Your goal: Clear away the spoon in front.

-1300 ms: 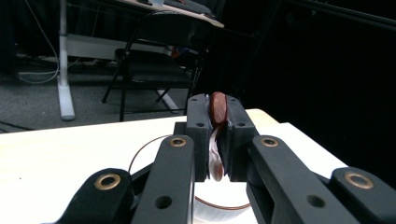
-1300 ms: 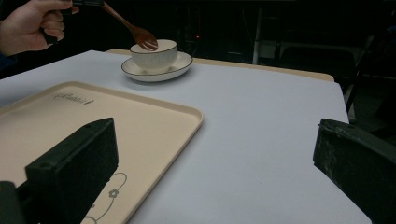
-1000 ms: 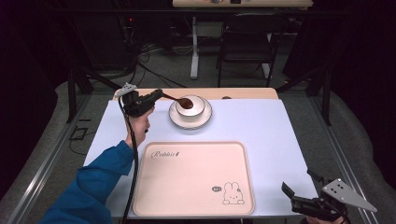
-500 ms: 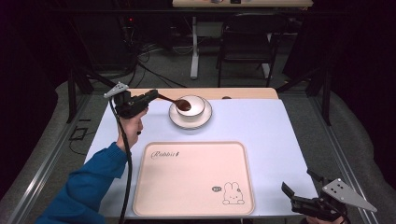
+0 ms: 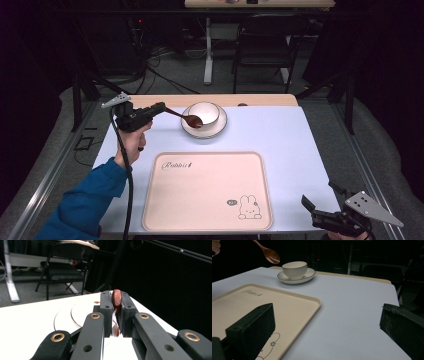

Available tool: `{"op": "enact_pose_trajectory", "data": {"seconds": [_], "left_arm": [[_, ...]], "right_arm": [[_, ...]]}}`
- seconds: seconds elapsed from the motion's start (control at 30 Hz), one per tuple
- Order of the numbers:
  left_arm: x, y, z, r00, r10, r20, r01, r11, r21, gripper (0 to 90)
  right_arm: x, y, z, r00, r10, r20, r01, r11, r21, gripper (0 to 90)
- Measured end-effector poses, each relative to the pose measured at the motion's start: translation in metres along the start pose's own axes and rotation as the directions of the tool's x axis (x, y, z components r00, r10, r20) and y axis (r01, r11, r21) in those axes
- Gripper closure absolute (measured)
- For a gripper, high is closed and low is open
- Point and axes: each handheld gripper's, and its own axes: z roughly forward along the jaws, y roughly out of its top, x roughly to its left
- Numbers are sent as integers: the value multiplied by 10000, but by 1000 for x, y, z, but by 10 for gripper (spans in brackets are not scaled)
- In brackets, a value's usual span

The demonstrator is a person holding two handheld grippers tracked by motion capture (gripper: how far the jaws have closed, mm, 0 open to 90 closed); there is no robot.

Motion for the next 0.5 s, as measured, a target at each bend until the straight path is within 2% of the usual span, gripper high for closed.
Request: {"op": "enact_pose_trajectory", "data": {"seconds": [0.27, 0.3, 0.5], "left_arm": [[-1, -2, -10, 9995, -191, 237, 181, 9990, 407, 833], [-1, -3, -12, 9990, -238, 376, 219, 9985, 501, 833], [-1, -6, -22, 9985, -187, 522, 144, 9966, 813, 833]], "right_arm": [[0, 0, 0, 10000, -5, -4, 5, 10000, 0, 0], [0, 0, 0, 10000, 13, -3, -13, 10000, 6, 0], [0, 0, 0, 10000, 7, -1, -7, 10000, 1, 0]]}}
